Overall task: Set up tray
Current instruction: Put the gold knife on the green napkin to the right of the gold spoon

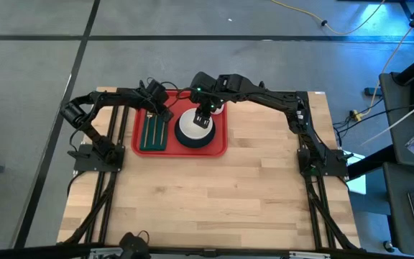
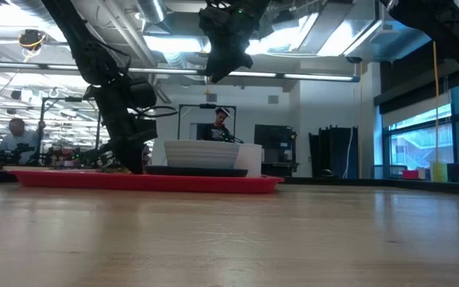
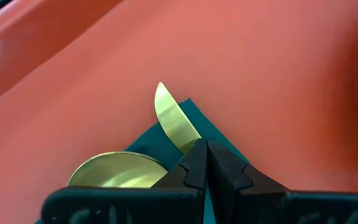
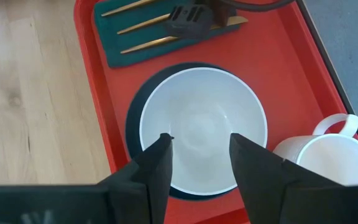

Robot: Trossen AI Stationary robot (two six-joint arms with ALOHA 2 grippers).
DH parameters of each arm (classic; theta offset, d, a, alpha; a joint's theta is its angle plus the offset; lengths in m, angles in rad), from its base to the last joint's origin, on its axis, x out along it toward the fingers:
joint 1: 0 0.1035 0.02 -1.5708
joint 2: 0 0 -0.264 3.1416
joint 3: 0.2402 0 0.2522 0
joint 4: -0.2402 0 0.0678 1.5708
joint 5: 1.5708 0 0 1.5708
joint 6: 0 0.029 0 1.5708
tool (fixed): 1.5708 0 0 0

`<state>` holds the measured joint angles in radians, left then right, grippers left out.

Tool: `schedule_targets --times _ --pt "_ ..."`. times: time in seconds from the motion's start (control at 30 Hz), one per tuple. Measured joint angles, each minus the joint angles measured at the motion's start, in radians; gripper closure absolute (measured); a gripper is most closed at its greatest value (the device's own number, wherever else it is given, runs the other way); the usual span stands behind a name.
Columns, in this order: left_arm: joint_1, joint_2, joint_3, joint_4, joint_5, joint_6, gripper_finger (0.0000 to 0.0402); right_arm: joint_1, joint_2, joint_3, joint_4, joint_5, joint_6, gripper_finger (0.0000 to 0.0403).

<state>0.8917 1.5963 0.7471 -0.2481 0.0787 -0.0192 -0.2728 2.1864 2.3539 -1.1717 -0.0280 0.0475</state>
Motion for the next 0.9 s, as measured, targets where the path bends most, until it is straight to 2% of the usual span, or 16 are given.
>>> schedule_targets --times 0.9 --pt "0.000 -0.002 0.000 -0.039 -0.011 -0.072 0.0398 0.000 0.000 0.000 0.000 0.000 0.001 0.0242"
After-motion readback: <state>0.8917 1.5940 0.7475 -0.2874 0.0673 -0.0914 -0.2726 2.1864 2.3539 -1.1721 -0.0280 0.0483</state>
